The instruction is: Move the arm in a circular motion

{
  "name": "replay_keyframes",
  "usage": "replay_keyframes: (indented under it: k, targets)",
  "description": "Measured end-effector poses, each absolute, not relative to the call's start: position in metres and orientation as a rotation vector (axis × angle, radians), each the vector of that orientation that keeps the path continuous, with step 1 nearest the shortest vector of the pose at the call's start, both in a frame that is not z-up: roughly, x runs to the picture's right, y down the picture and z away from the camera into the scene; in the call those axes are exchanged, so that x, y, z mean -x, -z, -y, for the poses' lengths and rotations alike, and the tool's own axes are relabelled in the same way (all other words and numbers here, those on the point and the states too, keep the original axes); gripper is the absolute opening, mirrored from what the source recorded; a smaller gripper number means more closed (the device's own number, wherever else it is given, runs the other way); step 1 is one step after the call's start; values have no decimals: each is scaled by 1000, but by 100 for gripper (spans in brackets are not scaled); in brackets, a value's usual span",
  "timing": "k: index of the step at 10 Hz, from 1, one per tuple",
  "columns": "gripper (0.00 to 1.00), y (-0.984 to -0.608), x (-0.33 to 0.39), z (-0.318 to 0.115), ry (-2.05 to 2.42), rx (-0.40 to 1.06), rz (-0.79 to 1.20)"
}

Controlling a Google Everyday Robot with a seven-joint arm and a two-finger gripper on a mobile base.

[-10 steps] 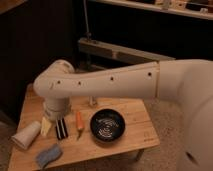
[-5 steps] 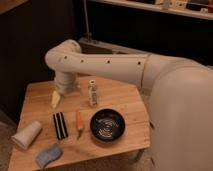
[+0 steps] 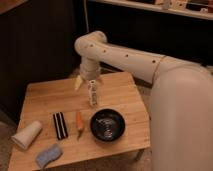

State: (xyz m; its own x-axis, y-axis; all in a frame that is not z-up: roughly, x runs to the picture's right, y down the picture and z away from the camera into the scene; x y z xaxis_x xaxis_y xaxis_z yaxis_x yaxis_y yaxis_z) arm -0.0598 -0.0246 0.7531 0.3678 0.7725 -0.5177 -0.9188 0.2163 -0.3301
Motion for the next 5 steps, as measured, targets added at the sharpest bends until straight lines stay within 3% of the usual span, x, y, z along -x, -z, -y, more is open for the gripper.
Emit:
replay_keyframes:
  k: [5]
  targets:
    - [80, -752, -81, 16, -1445, 578, -373]
